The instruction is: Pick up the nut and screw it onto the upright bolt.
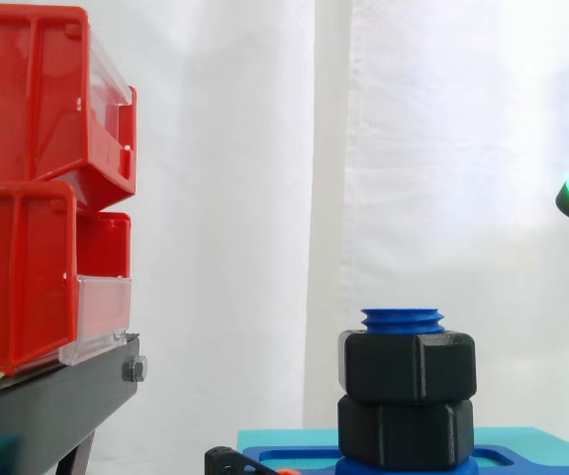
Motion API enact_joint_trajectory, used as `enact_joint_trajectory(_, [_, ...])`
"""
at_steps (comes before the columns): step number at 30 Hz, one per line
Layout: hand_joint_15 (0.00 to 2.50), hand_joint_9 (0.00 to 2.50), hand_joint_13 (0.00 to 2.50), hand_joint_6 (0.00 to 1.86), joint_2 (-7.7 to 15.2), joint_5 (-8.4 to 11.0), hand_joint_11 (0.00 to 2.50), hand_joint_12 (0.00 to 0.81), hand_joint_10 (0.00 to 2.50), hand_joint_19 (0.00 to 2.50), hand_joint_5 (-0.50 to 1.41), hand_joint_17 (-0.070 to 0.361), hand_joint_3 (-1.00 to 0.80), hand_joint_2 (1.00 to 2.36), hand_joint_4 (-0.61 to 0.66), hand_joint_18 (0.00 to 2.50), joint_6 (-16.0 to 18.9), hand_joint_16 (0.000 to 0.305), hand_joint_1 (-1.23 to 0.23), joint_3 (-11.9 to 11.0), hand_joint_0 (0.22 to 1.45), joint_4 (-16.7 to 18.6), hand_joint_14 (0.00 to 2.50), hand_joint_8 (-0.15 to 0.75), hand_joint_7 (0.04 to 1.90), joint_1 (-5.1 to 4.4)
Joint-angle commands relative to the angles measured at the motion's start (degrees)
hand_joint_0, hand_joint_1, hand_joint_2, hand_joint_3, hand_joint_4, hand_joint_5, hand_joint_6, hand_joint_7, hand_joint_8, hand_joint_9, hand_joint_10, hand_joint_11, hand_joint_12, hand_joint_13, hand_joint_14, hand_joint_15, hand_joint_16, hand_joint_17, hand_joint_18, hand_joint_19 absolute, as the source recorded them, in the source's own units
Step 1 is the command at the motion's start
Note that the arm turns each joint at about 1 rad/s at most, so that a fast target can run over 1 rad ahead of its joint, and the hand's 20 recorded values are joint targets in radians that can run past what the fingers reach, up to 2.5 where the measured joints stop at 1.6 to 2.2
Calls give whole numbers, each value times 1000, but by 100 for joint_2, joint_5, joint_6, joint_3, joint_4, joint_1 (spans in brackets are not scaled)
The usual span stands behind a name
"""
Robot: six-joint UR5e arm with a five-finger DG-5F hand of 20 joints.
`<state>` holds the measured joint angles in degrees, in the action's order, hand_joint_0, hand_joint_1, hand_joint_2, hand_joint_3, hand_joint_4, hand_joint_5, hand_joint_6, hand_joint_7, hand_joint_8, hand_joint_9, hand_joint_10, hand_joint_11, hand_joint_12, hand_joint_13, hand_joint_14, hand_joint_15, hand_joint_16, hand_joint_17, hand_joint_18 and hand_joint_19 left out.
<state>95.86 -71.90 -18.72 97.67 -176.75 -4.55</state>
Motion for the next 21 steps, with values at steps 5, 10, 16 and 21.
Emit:
enact_joint_trajectory(5, [0, 194, 0, 501, 2, 0, 0, 326, 0, 0, -234, 109, -500, 1000, -8, 0, 0, 48, -534, -3, 491, 0, 0, 175, 653, -2])
enact_joint_trajectory(10, [0, 203, 0, 501, 2, 0, 0, 328, 0, 0, -234, 111, -500, 1000, -4, 0, 0, 49, -537, -3, 487, 0, 0, 176, 636, -2])
enact_joint_trajectory(16, [0, 204, 0, 501, 2, 0, 0, 326, 0, 1, -230, 112, -500, 1000, 13, 0, 0, 50, -544, 6, 487, 0, 0, 176, 641, 7])
enact_joint_trajectory(21, [0, 184, 0, 501, 2, 0, 0, 327, 0, 2, -228, 112, -500, 1000, 22, 0, 0, 50, -545, -3, 486, 0, 0, 177, 633, 7])
